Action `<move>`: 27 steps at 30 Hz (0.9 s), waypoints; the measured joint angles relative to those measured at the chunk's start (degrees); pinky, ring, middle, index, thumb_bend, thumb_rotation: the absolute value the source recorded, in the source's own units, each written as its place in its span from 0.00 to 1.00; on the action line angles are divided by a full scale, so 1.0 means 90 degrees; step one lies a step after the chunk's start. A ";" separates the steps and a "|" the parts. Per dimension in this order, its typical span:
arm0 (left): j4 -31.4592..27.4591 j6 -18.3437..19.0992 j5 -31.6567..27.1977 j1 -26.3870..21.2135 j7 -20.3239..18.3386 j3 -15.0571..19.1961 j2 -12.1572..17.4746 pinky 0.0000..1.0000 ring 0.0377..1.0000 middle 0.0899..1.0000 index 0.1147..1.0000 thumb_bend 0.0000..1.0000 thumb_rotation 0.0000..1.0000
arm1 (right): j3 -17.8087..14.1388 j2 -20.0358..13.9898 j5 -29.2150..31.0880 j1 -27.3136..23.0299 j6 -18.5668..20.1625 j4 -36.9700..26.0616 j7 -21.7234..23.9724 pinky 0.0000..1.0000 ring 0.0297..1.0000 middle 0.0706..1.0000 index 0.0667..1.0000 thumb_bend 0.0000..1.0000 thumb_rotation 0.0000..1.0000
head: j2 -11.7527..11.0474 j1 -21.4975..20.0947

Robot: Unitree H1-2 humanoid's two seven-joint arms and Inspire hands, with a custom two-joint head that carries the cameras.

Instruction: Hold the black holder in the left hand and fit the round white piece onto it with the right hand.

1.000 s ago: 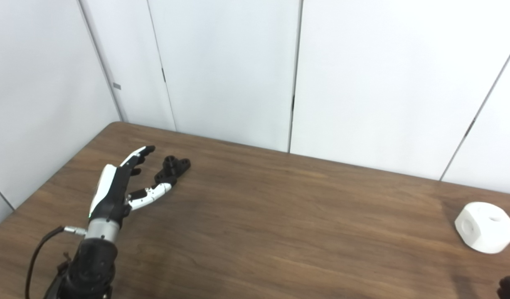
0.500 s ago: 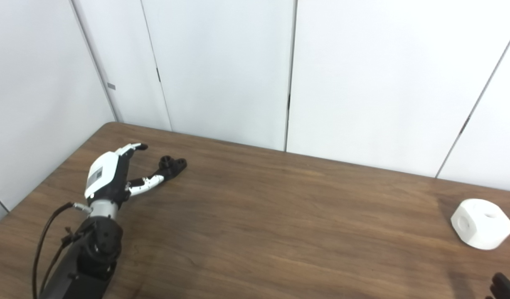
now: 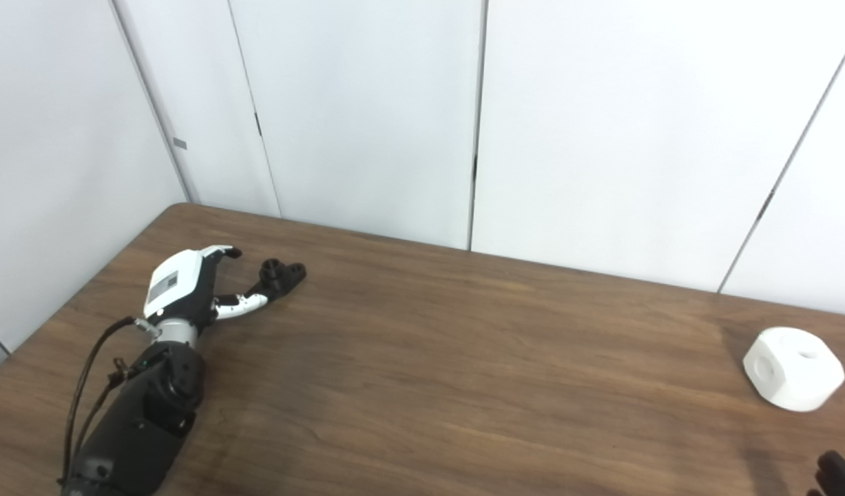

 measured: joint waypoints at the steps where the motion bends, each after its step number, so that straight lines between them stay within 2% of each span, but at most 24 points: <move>1: 0.0031 0.0000 -0.0001 -0.0015 0.0008 -0.0010 -0.0001 0.94 0.93 0.88 0.75 0.84 0.35 | -0.0018 0.0022 -0.0016 -0.0002 -0.0021 -0.0003 -0.0029 0.88 0.91 0.90 0.86 0.52 0.50 | 0.0000 0.0000; 8: 0.0227 0.0002 -0.0032 -0.0157 0.0110 -0.0079 -0.0040 0.95 0.94 0.89 0.75 0.84 0.37 | -0.0058 0.0081 -0.0087 0.0018 -0.0186 -0.0019 -0.0093 0.82 0.87 0.88 0.85 0.52 0.47 | 0.0039 -0.0069; 14: 0.0449 0.0002 -0.0104 -0.0273 0.0112 -0.0147 -0.0043 0.94 0.93 0.88 0.73 0.82 0.35 | -0.0060 0.0096 -0.0103 0.0028 -0.0227 -0.0018 -0.0132 0.87 0.90 0.89 0.86 0.52 0.47 | 0.0068 -0.0108; 16: 0.0471 0.0002 -0.0119 -0.0273 0.0114 -0.0158 -0.0054 0.94 0.93 0.87 0.70 0.82 0.35 | -0.0060 0.0096 -0.0099 0.0037 -0.0233 -0.0018 -0.0134 0.91 0.92 0.90 0.87 0.51 0.46 | 0.0068 -0.0108; 18: 0.0531 0.0003 -0.0123 -0.0284 0.0117 -0.0166 -0.0055 0.94 0.93 0.87 0.69 0.83 0.35 | -0.0035 0.0074 -0.0049 0.0043 -0.0261 -0.0018 -0.0103 0.98 0.97 0.95 0.91 0.42 0.45 | 0.0068 -0.0108; 21: 0.0666 0.0010 -0.0133 -0.0330 0.0120 -0.0173 -0.0055 0.94 0.93 0.87 0.67 0.82 0.35 | 0.0039 0.0005 0.0058 0.0060 -0.0371 -0.0017 0.0005 1.00 0.99 0.95 0.91 0.35 0.41 | 0.0078 -0.0108; 27: 0.0681 0.0103 -0.0103 -0.0402 0.0108 -0.0315 -0.0048 0.95 0.94 0.88 0.65 0.81 0.37 | 0.0048 0.0003 0.0040 0.0063 -0.0350 -0.0018 -0.0012 1.00 0.99 0.95 0.92 0.30 0.35 | 0.0088 -0.0108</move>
